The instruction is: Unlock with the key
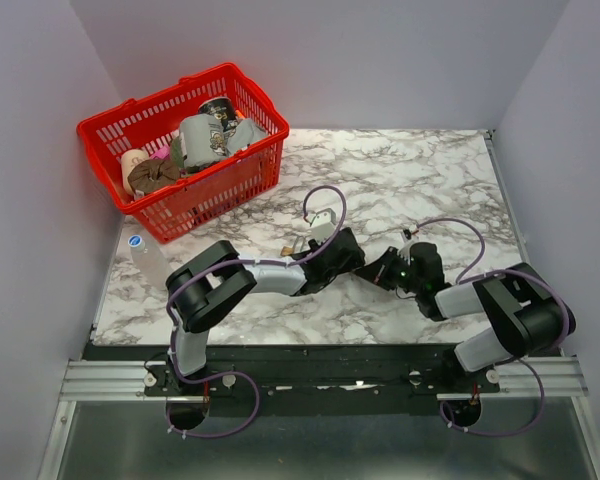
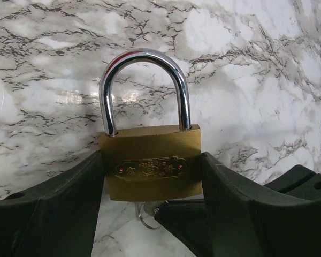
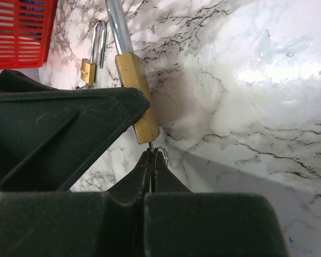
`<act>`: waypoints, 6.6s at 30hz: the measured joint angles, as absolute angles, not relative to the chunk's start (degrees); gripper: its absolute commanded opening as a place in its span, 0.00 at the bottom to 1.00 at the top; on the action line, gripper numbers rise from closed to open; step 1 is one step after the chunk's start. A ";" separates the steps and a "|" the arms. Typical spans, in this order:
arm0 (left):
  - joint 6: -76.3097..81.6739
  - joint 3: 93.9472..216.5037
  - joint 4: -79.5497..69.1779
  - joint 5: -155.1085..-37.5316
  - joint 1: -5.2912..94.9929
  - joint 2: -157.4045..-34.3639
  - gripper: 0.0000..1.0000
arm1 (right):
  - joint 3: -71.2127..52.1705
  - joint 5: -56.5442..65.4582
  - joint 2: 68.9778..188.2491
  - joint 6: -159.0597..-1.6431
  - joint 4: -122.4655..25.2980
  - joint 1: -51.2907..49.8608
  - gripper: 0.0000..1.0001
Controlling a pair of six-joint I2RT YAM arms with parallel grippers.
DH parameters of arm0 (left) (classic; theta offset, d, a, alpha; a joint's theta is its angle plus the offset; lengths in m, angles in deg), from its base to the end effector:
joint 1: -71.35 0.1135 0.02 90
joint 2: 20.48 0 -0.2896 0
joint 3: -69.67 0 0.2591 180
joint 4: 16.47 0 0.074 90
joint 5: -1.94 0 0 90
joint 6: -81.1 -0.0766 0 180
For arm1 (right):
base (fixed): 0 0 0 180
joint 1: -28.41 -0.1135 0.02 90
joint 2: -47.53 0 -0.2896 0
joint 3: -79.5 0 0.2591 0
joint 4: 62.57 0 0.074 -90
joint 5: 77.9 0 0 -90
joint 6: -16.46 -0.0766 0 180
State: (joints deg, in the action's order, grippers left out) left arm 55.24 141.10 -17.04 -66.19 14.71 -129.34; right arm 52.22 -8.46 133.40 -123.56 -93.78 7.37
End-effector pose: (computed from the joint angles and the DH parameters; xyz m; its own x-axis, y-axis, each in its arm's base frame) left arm 0.2633 -0.3480 0.1430 -0.6939 -0.4647 -0.5501 -0.0302 0.7820 -0.6225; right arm 0.2363 0.1197 0.1142 -0.7564 0.4778 -0.4468 -0.0741 0.6161 0.7842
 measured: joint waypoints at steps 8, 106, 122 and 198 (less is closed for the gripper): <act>55.02 140.22 -18.61 -65.78 15.04 -129.34 0.00 | 52.22 -8.72 137.20 -123.43 -98.98 7.35 0.01; 49.36 121.69 -45.87 -79.13 16.61 -114.15 0.00 | 53.43 -22.64 123.54 -122.42 -100.71 6.61 0.01; 48.64 119.26 -51.38 -81.56 16.76 -109.99 0.00 | 54.02 -25.33 119.08 -127.77 -104.60 6.76 0.01; 36.42 121.12 -21.47 -141.58 30.79 -91.02 0.00 | 34.91 -50.64 99.34 -90.01 -64.47 5.52 0.75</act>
